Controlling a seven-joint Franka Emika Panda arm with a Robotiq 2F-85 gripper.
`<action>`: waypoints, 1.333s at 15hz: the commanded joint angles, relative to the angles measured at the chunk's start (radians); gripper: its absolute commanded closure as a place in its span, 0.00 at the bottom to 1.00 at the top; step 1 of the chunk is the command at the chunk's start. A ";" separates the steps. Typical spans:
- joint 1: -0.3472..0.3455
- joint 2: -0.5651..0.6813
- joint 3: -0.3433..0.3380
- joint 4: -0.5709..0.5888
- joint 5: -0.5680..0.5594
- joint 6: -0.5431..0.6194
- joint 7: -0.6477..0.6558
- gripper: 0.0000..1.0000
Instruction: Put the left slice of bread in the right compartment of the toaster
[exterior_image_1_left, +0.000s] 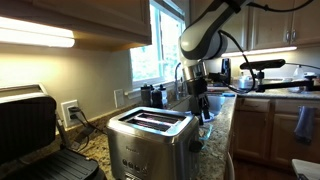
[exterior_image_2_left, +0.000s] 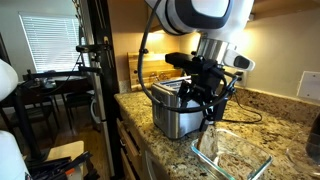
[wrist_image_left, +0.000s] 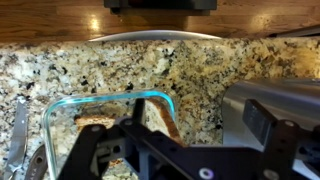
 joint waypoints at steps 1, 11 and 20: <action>0.009 0.007 0.006 -0.003 0.022 0.019 -0.013 0.00; 0.012 0.010 0.024 -0.054 0.045 0.066 -0.003 0.00; 0.001 0.035 0.011 -0.056 0.054 0.091 -0.015 0.00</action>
